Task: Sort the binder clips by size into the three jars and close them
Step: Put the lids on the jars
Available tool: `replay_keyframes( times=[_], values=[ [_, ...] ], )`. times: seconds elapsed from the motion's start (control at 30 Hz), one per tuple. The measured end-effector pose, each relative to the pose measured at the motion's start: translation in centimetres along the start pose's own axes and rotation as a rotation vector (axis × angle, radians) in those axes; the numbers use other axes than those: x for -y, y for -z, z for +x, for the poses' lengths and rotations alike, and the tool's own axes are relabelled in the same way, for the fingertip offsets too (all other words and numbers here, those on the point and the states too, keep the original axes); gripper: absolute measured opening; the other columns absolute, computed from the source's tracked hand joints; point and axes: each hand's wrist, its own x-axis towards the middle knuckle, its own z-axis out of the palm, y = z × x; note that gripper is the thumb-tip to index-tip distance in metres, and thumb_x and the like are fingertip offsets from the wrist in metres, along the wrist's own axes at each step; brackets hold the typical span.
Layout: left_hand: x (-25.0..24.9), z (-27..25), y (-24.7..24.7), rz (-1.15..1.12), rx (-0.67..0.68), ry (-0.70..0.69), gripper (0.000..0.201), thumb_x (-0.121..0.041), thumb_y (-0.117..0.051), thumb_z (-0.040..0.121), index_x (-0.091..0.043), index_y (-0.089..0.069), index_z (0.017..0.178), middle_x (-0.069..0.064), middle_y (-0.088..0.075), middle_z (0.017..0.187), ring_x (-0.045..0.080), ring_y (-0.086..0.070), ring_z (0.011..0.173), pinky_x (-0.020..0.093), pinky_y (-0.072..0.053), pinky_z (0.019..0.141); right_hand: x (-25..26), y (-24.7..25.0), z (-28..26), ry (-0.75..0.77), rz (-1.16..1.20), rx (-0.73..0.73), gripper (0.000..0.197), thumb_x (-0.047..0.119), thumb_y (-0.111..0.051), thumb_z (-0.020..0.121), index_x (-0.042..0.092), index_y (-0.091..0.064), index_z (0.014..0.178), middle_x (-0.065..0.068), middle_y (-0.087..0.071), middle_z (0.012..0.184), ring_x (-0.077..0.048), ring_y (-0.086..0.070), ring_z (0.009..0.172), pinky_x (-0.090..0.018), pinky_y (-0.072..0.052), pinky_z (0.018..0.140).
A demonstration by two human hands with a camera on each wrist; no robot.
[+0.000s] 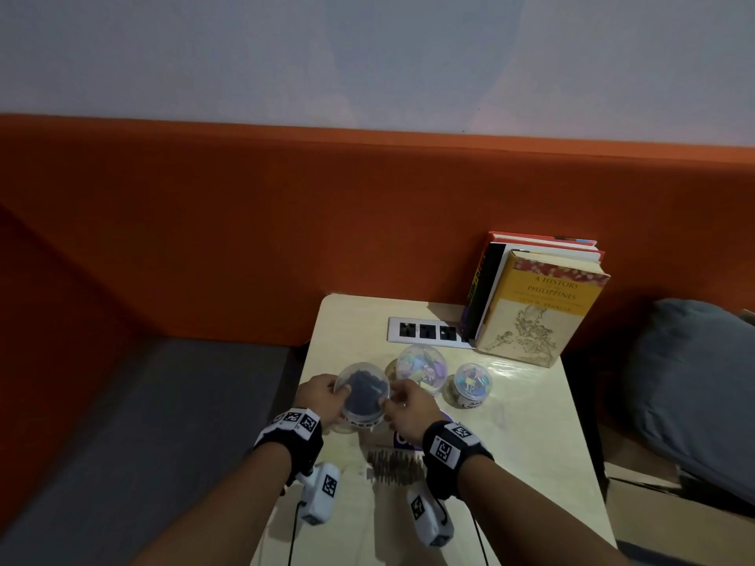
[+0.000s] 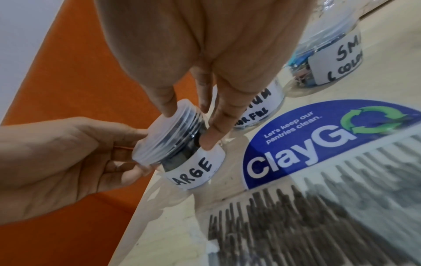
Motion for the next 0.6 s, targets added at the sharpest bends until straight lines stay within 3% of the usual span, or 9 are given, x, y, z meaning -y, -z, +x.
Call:
replay_keyframes(
  times=[0.17,0.27,0.4,0.6],
  values=[
    [-0.3,1.7,0.3,0.025,-0.032,-0.027,0.035,-0.037,-0.056,0.098,-0.008,-0.07,0.084,0.01,-0.071,0.07,0.019,-0.069,0.056,0.036,-0.06,0.064,0.4,-1.3,1.4,0.006,-0.017,-0.106,0.034,0.033,-0.065,0.089,0.016,-0.058,0.117,-0.001,-0.069,0.094,-0.02,-0.069,0.085,-0.042,-0.057,0.083],
    [-0.2,2.2,0.5,0.022,-0.047,-0.019,0.036,-0.039,-0.056,0.097,-0.01,-0.069,0.078,0.009,-0.07,0.068,0.019,-0.069,0.055,0.035,-0.06,0.063,1.0,-1.4,1.4,0.005,-0.032,-0.14,0.033,0.033,-0.063,0.091,0.014,-0.057,0.117,-0.004,-0.07,0.095,-0.021,-0.068,0.088,-0.036,-0.055,0.084],
    [-0.1,2.8,0.6,-0.008,-0.054,0.007,0.034,-0.029,-0.053,0.096,-0.014,-0.059,0.067,0.01,-0.067,0.065,0.023,-0.069,0.058,0.033,-0.059,0.062,1.2,-1.6,1.6,0.005,-0.056,-0.157,0.036,0.034,-0.06,0.093,0.013,-0.057,0.122,-0.005,-0.071,0.101,-0.022,-0.066,0.094,-0.031,-0.052,0.084],
    [-0.4,3.4,1.0,0.019,-0.071,0.01,0.031,-0.028,-0.05,0.098,-0.011,-0.064,0.077,0.007,-0.064,0.071,0.018,-0.059,0.06,0.025,-0.042,0.054,1.8,-1.9,1.7,0.052,-0.036,-0.158,0.037,0.03,-0.058,0.096,0.009,-0.06,0.126,-0.008,-0.068,0.118,-0.023,-0.065,0.106,-0.033,-0.051,0.093]
  ],
)
